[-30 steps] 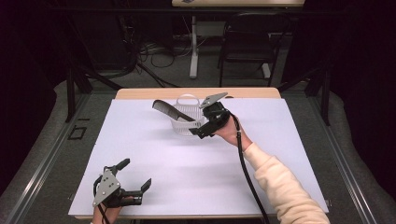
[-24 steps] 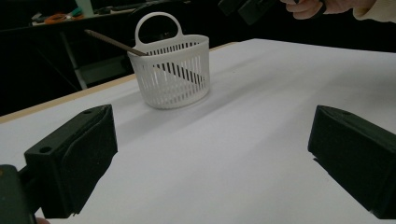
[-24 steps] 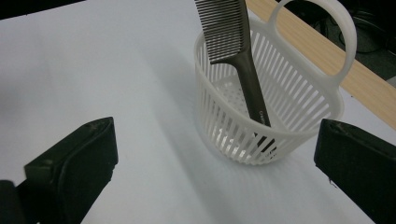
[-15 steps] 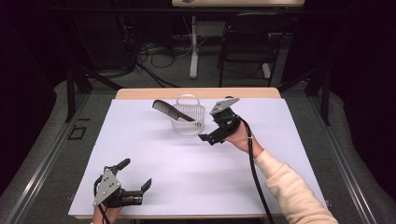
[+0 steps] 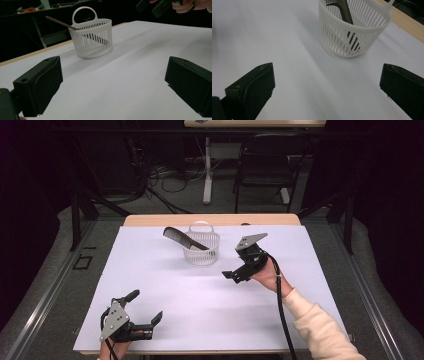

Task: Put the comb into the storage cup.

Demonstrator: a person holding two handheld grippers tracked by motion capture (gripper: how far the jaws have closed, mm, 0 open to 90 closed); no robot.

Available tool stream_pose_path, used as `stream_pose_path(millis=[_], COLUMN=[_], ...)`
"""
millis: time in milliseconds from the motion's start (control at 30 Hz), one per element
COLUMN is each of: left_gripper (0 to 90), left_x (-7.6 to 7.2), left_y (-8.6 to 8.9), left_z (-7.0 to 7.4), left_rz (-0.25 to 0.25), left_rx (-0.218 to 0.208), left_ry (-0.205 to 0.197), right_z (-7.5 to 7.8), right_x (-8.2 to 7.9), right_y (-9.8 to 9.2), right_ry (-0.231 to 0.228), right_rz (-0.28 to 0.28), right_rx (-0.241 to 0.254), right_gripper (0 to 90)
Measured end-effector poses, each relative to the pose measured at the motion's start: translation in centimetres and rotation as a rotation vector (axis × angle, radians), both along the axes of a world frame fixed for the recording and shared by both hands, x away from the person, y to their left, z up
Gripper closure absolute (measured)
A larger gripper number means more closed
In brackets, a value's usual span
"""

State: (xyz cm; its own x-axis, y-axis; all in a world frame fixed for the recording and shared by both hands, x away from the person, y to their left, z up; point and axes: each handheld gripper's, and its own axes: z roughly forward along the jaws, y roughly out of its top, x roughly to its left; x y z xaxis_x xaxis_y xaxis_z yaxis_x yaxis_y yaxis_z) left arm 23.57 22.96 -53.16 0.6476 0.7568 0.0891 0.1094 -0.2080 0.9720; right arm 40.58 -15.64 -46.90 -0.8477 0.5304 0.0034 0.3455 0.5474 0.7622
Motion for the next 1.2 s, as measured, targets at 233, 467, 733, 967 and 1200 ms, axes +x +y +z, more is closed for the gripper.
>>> stream_pose_path(millis=[233, 467, 733, 967, 1200], left_gripper=[1.3, 1.4, 1.3, 1.4, 1.3], left_x=[0.0, 0.0, 0.0, 0.0, 0.0], left_y=[0.0, 0.0, -0.1, -0.1, -0.2], left_z=[0.0, 0.0, 0.0, 0.0, 0.0], left_rz=[0.001, 0.001, 0.002, 0.002, 0.003], left_rx=[0.003, 0.005, 0.004, 0.005, 0.004], left_ry=[0.000, -0.002, -0.001, -0.001, 0.000], right_z=[-0.5, -0.9, -1.5, -2.2, -2.5], right_x=[-1.3, -2.5, -3.9, -5.2, -6.4], right_y=[-1.3, -2.5, -3.6, -4.5, -5.4], right_ry=[0.007, 0.008, 0.000, -0.004, -0.025], right_rz=[-0.001, -0.004, -0.015, -0.023, -0.037], right_rx=[-0.004, -0.014, -0.039, -0.060, -0.054], right_gripper=[0.0, 0.0, 0.0, 0.0, 0.0])
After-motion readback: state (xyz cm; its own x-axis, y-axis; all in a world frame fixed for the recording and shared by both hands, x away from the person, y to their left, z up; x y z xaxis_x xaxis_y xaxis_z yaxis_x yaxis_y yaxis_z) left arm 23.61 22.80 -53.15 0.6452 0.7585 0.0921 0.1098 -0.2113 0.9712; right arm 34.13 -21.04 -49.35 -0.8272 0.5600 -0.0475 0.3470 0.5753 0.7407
